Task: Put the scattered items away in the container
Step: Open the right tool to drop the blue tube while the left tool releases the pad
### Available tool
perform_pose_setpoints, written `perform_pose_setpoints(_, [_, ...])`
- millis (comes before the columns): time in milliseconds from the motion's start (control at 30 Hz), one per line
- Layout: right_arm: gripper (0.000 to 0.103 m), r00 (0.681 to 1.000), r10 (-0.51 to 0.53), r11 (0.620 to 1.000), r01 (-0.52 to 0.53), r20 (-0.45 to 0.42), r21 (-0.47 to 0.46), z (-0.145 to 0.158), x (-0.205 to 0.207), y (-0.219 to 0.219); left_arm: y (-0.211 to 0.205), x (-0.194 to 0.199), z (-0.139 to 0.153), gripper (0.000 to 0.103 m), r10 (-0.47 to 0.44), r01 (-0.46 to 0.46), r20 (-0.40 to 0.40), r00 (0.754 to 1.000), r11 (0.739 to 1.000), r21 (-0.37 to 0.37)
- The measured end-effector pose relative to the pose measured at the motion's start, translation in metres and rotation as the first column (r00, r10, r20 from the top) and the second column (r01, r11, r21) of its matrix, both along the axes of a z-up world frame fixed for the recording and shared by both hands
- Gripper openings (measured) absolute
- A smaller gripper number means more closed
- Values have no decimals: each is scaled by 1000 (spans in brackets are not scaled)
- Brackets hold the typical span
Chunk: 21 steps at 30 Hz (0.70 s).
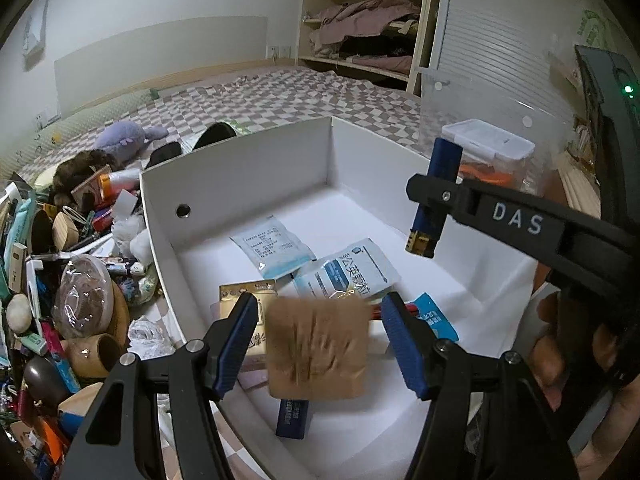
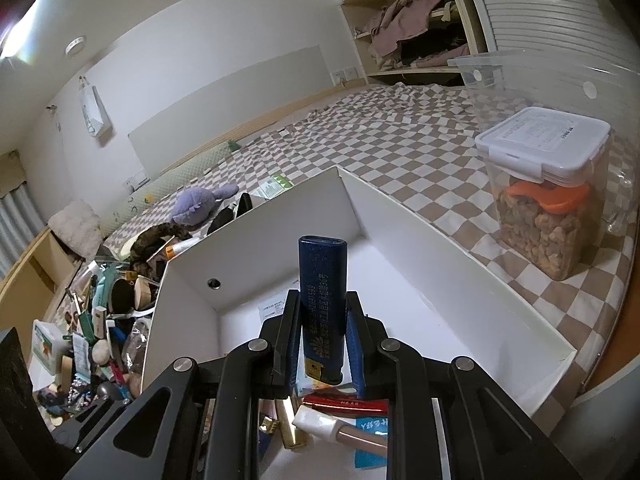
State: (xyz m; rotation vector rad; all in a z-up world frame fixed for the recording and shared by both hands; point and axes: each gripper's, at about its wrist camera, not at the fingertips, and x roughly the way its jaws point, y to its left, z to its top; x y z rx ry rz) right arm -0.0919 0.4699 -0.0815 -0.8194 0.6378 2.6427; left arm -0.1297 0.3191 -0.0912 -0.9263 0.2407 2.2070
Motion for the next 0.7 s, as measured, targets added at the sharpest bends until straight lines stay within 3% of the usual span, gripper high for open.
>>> perform_pose_setpoints(700, [22, 999, 48, 998, -47, 24, -39, -3, -9, -6, -8, -1, 0, 64, 17, -17, 7, 1000, 1000, 3])
